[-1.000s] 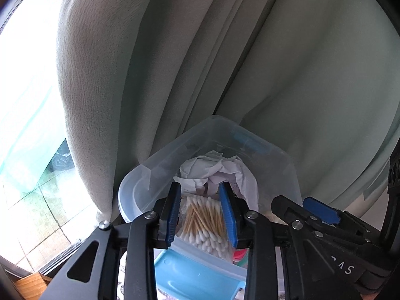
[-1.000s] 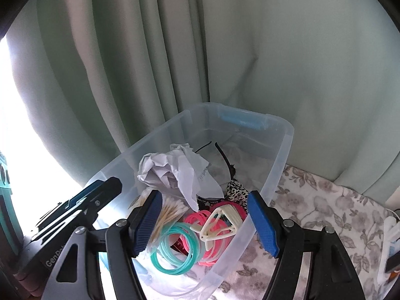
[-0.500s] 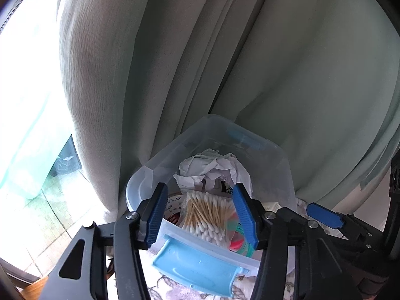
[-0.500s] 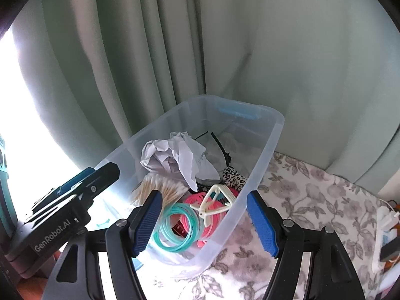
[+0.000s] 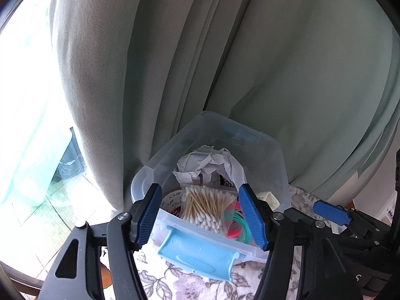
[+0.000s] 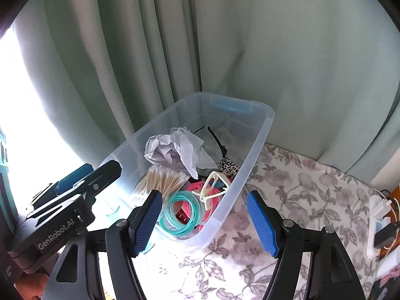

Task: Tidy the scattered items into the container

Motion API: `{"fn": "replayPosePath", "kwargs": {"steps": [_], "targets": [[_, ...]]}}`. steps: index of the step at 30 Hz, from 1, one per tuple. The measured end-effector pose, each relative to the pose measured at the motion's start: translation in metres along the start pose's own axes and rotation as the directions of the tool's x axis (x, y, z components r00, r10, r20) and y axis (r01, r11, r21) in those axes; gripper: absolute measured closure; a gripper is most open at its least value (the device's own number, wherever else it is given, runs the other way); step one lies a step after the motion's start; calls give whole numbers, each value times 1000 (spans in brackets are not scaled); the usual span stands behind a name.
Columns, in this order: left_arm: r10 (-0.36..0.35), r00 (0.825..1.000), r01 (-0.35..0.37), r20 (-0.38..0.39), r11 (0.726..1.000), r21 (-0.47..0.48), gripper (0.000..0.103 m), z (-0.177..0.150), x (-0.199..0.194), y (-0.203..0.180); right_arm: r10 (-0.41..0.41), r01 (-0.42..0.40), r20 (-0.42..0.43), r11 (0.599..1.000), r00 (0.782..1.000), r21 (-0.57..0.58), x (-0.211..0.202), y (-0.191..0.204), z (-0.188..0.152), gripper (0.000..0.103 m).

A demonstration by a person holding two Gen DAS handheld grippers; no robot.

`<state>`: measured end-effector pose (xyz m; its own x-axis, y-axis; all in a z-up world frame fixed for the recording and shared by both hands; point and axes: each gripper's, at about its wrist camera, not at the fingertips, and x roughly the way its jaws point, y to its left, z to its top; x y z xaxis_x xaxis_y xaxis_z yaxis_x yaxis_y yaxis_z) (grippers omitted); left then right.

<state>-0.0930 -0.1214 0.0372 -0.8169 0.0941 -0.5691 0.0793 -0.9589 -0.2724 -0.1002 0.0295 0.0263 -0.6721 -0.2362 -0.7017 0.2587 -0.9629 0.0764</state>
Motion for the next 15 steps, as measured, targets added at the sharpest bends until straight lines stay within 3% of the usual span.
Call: {"fn": "replayPosePath", "kwargs": {"steps": [10, 15], "targets": [[7, 1000, -7, -1, 1000, 21, 33, -1, -11, 0, -14, 14, -1, 1000, 1000, -5, -9, 3, -2, 22], [3, 1000, -3, -8, 1000, 12, 23, -2, -11, 4, -18, 18, 5, 1000, 1000, 1, -12, 0, -3, 16]]}}
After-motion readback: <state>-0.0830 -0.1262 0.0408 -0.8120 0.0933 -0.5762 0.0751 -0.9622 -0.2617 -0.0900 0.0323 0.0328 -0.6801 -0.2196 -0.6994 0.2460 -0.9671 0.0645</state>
